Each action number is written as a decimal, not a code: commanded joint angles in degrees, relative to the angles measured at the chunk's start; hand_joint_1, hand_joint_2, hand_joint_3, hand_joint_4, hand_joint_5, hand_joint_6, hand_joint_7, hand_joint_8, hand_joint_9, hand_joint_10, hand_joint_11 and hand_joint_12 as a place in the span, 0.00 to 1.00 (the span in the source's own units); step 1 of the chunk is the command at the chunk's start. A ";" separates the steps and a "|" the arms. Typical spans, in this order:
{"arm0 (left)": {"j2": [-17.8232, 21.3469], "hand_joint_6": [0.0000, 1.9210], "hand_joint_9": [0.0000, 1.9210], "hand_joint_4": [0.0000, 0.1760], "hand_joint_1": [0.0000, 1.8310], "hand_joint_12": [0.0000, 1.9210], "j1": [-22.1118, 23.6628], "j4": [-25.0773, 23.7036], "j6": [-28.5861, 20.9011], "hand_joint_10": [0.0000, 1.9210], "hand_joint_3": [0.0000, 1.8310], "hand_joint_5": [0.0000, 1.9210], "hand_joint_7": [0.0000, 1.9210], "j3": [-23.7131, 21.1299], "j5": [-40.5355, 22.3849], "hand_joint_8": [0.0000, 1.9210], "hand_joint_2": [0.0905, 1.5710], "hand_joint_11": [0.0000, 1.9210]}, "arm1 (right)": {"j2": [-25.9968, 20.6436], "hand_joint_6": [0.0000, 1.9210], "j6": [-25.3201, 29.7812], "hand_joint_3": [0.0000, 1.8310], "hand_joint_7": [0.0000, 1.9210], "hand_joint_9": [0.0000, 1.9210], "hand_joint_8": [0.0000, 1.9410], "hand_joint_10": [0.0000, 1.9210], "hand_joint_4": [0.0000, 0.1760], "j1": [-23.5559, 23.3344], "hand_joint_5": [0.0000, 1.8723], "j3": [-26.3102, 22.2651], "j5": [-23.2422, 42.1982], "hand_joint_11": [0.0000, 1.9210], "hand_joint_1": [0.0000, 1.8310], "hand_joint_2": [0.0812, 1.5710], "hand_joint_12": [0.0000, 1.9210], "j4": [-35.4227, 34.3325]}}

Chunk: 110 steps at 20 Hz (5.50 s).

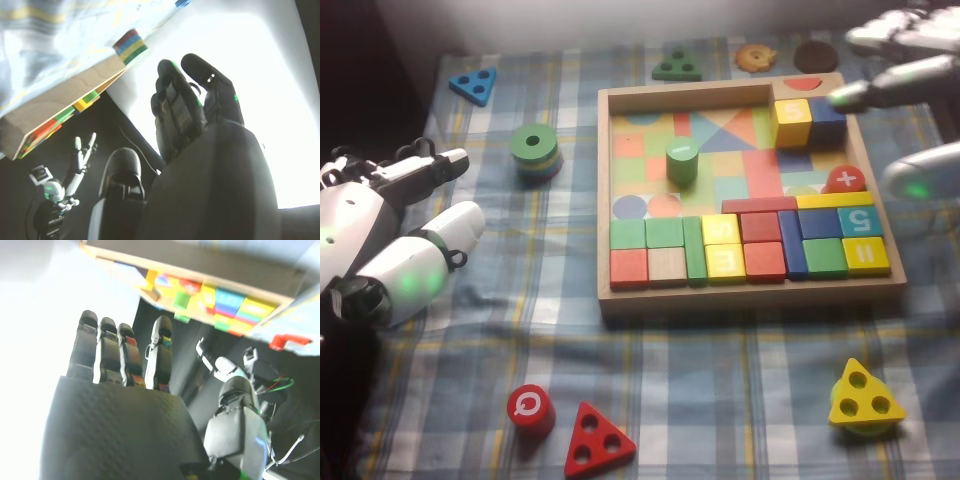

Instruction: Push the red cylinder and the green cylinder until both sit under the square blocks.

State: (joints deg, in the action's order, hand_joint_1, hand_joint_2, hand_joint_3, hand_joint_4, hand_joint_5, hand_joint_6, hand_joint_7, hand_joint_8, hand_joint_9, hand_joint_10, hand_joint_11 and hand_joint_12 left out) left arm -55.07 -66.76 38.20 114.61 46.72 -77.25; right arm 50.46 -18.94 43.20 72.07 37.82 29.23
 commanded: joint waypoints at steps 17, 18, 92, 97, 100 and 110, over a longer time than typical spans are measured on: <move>-0.42 0.00 0.30 0.00 0.00 0.57 0.72 -2.75 -0.18 0.00 0.00 0.26 0.28 0.69 -5.82 0.00 0.91 0.00 | 19.17 0.00 3.09 0.00 0.02 0.00 0.00 0.00 0.52 -3.96 0.20 13.23 6.35 0.00 0.00 0.65 0.00 1.06; -0.42 0.00 0.29 0.00 0.00 0.57 0.73 -2.75 -0.18 0.00 0.00 0.26 0.28 0.73 -5.77 0.00 0.91 0.00 | 19.54 0.00 3.09 0.00 0.01 0.00 0.00 0.00 0.64 -4.16 0.21 13.45 6.31 0.00 0.00 0.62 0.00 1.31; -0.44 0.00 0.26 0.18 0.00 0.61 0.64 -1.61 -0.18 0.00 0.00 0.22 0.24 0.37 -4.58 0.00 0.90 0.00 | 5.23 0.00 3.63 0.00 0.00 0.00 0.00 0.00 0.43 -0.97 0.20 3.15 -3.73 0.00 0.00 0.58 0.00 10.15; -0.44 0.00 0.27 0.16 0.01 0.62 0.62 -1.60 -0.18 0.00 0.00 0.23 0.25 0.46 -4.55 0.00 0.92 0.00 | 4.44 0.00 3.94 0.00 0.01 0.00 0.00 0.00 0.57 -0.50 0.21 1.99 -3.73 0.00 0.00 0.58 0.00 10.20; -0.43 0.00 0.26 0.22 0.00 0.59 0.62 -1.60 -0.18 0.00 0.00 0.22 0.24 0.48 -4.47 0.00 0.90 0.00 | 3.93 0.00 5.34 0.00 0.02 0.00 0.00 0.00 0.58 -0.10 0.21 1.18 -3.66 0.00 0.00 0.58 0.00 11.13; -0.49 0.00 0.26 0.22 0.00 0.60 0.62 -1.38 -0.18 0.00 0.00 0.22 0.24 0.52 -4.36 0.00 0.92 0.00 | 2.04 0.00 5.63 0.00 0.01 0.00 0.00 0.00 0.44 -0.08 0.22 -1.14 -3.61 0.00 0.00 0.58 0.00 12.03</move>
State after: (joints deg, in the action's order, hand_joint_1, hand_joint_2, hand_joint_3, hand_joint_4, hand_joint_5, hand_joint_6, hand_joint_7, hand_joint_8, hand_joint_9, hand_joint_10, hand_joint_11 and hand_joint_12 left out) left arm -55.27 -66.61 39.03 114.61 47.07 -75.37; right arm 52.69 -13.56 43.18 71.05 30.50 43.07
